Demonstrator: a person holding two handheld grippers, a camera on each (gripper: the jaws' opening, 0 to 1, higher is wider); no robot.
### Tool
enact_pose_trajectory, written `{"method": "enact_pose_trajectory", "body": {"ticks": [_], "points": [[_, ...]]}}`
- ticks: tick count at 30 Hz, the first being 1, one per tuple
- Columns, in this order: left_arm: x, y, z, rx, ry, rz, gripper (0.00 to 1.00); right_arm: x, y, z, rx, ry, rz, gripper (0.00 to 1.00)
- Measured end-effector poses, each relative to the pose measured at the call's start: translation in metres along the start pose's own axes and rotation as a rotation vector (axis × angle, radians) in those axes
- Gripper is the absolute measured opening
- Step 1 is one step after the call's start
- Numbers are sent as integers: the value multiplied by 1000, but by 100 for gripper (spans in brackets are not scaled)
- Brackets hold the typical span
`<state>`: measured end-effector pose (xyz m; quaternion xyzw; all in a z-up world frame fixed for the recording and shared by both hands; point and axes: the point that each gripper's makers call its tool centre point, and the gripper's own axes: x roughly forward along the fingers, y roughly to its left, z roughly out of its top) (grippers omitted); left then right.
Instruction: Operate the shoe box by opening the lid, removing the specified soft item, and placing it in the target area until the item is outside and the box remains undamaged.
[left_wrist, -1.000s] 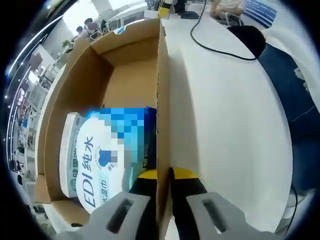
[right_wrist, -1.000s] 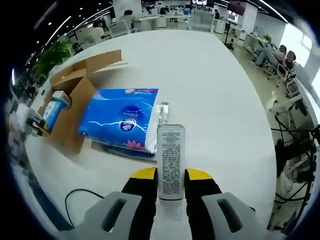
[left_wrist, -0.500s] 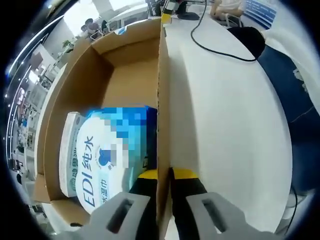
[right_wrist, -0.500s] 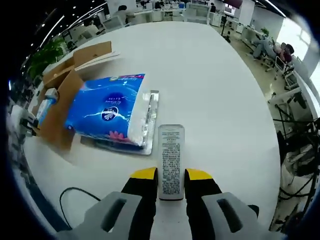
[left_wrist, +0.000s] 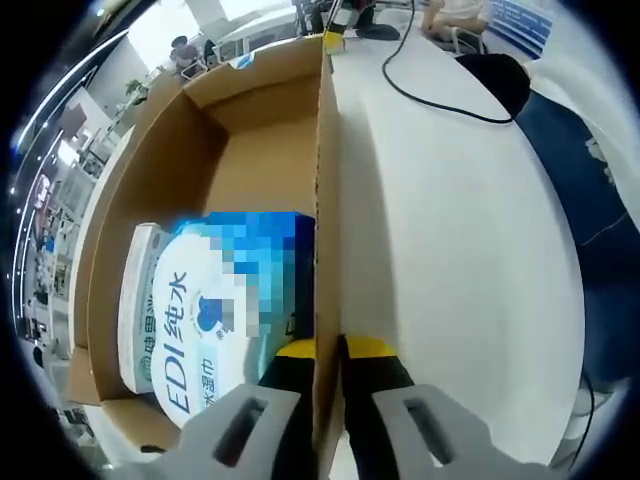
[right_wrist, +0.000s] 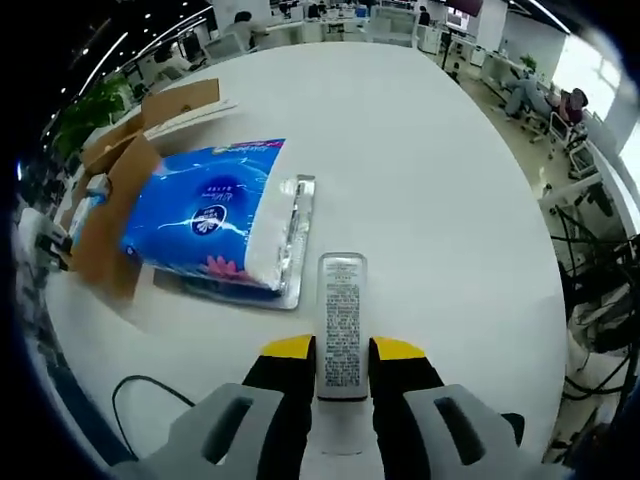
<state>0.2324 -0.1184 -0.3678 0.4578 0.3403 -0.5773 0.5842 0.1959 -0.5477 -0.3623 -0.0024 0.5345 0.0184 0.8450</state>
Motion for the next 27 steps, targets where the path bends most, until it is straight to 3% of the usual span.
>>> {"method": "enact_pose_trajectory", "body": {"ticks": [17,27], "points": [[0,0,-1,-5,1,3,3,2,3,0,-6,-11,13,20],[-1,-1,-1,-3,0,3,3,0,3,4,-40,-33,2,42]]}}
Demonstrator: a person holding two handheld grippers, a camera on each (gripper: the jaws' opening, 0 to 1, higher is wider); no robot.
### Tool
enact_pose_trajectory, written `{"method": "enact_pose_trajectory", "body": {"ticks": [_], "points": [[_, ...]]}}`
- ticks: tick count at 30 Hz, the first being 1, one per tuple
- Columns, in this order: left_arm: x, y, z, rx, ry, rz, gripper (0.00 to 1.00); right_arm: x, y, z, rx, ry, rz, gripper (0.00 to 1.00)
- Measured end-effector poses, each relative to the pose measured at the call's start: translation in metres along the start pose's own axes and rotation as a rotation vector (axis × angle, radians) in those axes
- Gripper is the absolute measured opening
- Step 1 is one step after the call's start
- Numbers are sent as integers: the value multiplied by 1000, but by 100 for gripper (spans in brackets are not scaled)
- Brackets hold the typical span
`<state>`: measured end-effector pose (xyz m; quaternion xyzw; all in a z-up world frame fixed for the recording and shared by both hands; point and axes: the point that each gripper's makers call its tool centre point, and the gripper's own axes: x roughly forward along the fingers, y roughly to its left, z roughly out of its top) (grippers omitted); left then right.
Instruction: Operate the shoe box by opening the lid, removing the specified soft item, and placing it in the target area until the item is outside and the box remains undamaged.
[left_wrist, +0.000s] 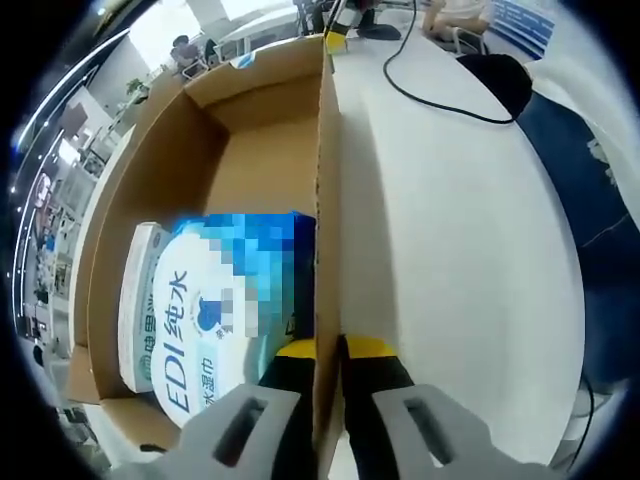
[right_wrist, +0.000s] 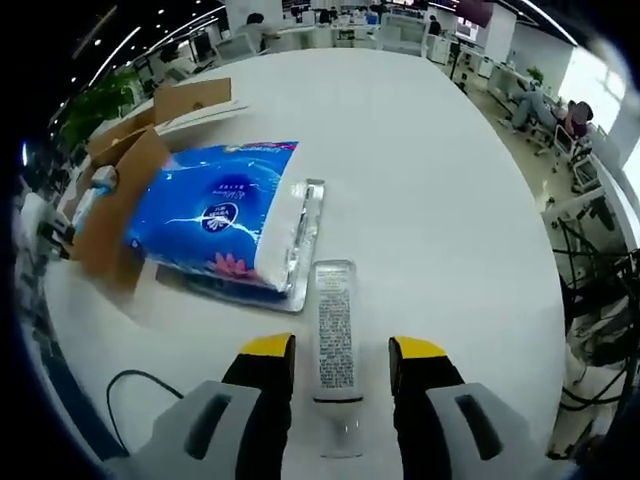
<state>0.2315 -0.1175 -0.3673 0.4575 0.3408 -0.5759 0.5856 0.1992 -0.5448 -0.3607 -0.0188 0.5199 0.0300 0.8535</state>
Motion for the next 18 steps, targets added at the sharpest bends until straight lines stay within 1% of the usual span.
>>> {"method": "enact_pose_trajectory", "body": {"ticks": [1,3,10,13,16,18], "points": [[0,0,0,1,0,0,3,0,0,-1,0,5,-3,45],[0,0,0,0,0,0,3,0,-1,-1,-8,3,-6,47],[0,0,0,0,0,-1,3,-6,7,7,-36,-16,7,48],[0,0,0,0,0,-2,3,-13,10,14,-54,-33,10,48],[0,0,0,0,0,-2,3,-17,10,16,-66,-39,9,49],[1,0,1,0,0,-2,3,-25,9,19,-91,-42,1,49]]}}
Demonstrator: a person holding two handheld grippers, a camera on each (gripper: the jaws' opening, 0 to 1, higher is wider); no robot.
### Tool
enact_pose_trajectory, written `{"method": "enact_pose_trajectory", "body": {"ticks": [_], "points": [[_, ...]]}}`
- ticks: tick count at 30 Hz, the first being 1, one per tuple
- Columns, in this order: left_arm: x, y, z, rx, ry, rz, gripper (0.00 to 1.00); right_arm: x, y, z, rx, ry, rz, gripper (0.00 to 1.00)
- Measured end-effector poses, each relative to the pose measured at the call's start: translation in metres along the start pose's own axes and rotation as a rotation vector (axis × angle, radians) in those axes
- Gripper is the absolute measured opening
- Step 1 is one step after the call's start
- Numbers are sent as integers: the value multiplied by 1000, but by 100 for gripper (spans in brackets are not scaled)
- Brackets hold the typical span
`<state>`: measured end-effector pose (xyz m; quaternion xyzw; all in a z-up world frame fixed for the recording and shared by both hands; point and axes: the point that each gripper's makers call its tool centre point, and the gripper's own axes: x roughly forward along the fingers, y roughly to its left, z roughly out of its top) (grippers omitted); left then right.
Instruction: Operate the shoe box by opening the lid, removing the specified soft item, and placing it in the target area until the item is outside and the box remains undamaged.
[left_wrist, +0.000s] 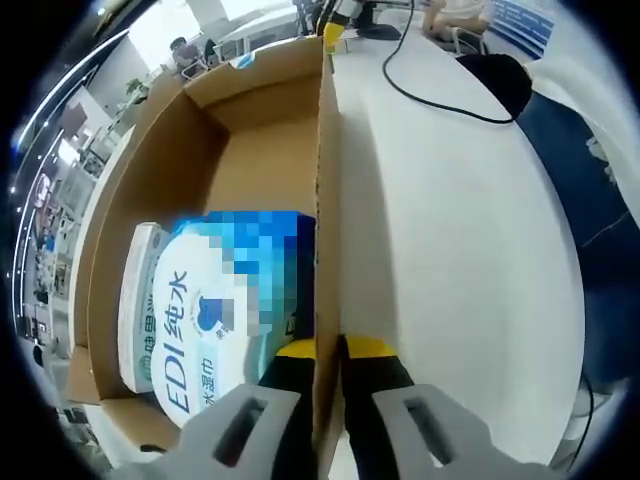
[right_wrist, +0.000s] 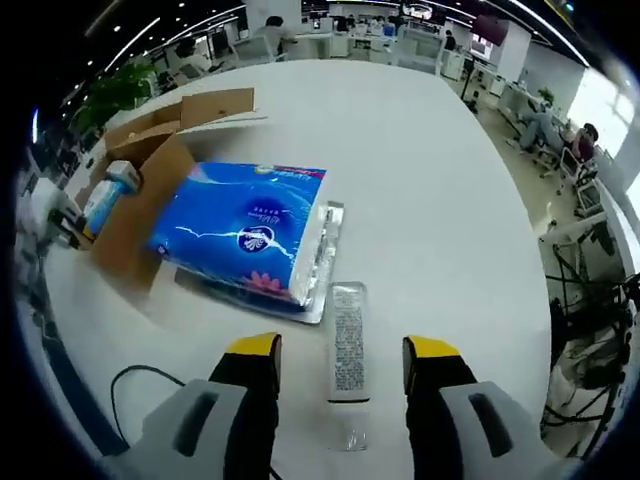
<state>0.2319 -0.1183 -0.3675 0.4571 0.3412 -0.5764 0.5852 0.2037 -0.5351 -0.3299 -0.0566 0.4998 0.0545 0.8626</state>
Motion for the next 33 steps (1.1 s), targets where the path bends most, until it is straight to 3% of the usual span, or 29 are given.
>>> {"method": "enact_pose_trajectory", "body": {"ticks": [4,12,14,20,26,33], "points": [[0,0,0,0,-1,-3,3,-17,-2,9,-128,-28,-30,50],[1,0,-1,3,0,0,3,-43,12,32,-191,-76,-12,51],[0,0,-1,0,0,0,3,-54,45,62,-346,-165,69,53],[0,1,-1,-7,2,0,3,-60,85,89,-400,-187,125,51],[0,1,-1,-7,3,1,3,-64,110,105,-468,-201,170,50],[1,0,-1,-3,3,1,3,-65,140,126,-562,-263,222,50]]}}
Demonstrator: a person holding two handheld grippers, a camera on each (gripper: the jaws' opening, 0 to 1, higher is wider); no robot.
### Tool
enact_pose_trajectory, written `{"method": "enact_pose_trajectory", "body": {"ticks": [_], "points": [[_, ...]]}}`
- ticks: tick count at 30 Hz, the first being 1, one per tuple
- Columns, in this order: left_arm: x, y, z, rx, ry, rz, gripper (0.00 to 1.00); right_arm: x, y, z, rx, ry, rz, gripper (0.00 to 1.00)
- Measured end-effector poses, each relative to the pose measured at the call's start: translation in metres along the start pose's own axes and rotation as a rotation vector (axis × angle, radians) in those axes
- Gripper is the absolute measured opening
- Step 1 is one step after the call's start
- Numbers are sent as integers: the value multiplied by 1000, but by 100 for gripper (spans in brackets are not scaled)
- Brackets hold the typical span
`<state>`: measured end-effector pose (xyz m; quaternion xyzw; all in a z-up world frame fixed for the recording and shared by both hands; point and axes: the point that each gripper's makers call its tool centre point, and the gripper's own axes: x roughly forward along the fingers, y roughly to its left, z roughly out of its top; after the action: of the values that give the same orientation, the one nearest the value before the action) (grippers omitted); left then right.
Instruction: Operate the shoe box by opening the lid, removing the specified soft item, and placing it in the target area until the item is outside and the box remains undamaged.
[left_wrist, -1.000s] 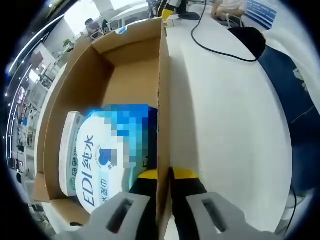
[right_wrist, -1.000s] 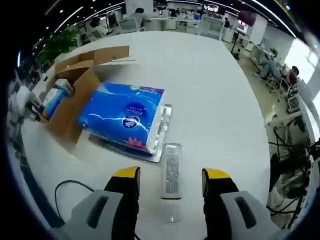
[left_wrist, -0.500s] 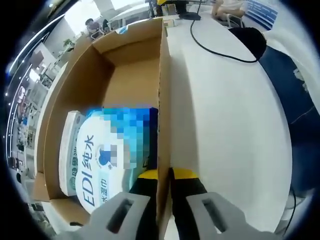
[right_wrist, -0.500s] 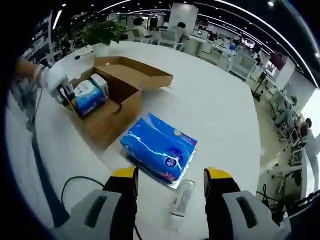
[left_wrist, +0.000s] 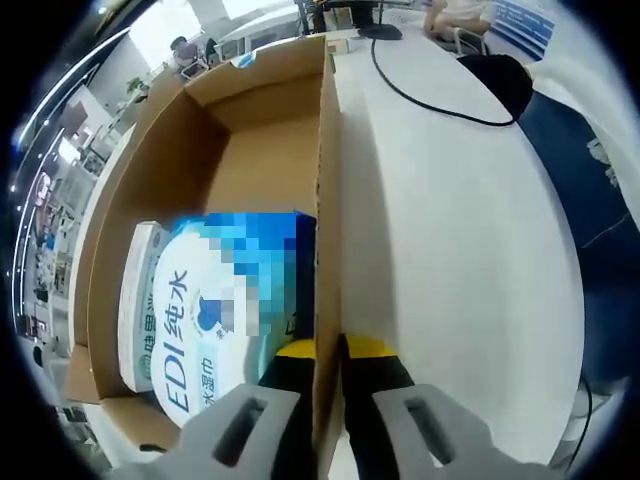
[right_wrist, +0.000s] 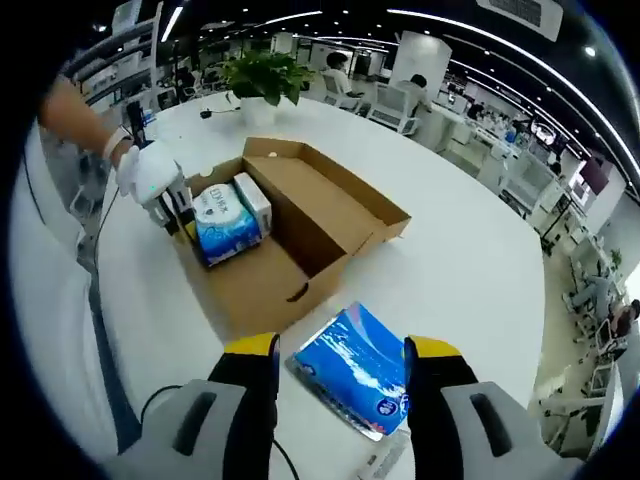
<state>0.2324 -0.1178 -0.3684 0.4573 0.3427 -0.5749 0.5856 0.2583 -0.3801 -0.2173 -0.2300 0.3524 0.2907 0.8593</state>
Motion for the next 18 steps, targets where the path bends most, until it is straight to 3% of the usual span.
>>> {"method": "enact_pose_trajectory", "body": {"ticks": [5,18], "points": [[0,-1,1,0,1,0,3,9,8,14,-50,-6,19,49],[0,-1,1,3,2,-4,3,47,30,55,-82,-53,102,50]]}}
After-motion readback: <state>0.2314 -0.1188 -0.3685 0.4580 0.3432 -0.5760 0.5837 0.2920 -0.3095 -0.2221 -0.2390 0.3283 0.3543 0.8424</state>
